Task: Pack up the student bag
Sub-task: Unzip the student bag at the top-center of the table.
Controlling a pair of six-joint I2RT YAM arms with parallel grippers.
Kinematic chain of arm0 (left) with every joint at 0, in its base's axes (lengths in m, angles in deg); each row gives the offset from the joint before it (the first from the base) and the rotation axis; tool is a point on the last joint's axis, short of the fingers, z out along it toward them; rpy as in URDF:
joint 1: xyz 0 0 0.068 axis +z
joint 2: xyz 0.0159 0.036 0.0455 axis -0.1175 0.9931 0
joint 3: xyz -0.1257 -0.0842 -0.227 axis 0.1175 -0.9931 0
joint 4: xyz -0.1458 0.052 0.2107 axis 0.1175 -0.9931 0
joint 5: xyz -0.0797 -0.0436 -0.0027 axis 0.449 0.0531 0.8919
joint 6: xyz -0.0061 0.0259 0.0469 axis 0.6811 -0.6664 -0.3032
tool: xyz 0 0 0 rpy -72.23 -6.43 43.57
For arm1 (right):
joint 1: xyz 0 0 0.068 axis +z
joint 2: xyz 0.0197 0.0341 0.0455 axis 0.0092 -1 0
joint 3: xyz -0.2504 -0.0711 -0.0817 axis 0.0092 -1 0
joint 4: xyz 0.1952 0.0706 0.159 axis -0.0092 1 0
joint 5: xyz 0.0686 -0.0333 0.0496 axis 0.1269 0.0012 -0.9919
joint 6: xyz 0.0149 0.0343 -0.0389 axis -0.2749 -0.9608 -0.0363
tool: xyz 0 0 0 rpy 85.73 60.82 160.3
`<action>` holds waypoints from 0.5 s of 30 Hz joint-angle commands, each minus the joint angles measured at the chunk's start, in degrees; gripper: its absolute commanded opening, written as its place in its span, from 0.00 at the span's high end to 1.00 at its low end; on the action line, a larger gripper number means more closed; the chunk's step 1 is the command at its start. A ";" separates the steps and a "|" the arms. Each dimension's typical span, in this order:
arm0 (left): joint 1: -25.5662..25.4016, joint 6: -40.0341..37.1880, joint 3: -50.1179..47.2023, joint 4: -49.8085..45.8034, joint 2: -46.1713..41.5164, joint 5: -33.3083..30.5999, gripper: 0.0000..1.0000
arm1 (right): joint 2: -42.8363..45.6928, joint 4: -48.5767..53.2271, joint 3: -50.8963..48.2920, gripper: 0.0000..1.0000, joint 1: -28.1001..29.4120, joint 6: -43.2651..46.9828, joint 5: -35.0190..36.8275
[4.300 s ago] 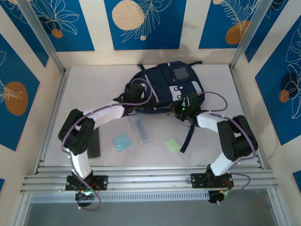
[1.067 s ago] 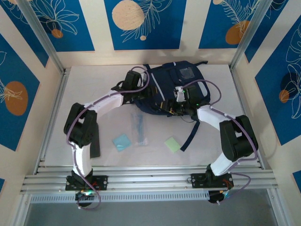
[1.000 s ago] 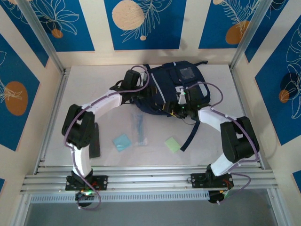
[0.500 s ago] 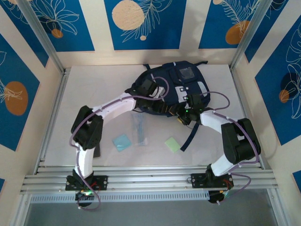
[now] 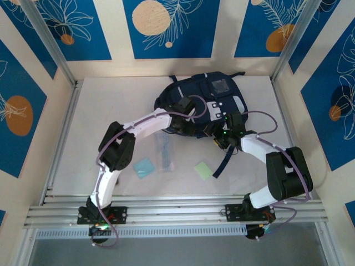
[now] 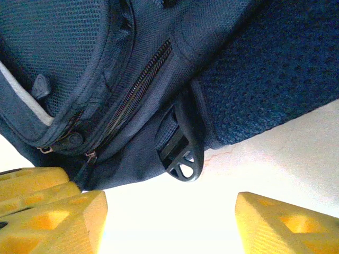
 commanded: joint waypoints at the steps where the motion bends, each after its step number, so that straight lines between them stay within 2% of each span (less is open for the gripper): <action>1: -0.48 0.12 3.33 -2.17 2.82 -1.44 0.67 | 1.68 -0.67 -1.03 0.35 -0.18 -0.45 0.57; 5: -0.84 -0.40 5.33 -3.57 5.17 -1.13 0.79 | 2.17 -0.99 -1.99 0.35 -0.39 -0.91 0.68; 10: -1.33 -1.79 5.95 -6.49 6.84 -2.44 0.77 | 2.84 -0.87 -2.83 0.35 -0.82 -0.94 1.01; 15: -1.47 -2.93 7.34 -10.35 8.61 -6.01 0.79 | 4.08 -0.88 -3.45 0.35 -1.10 -1.18 1.31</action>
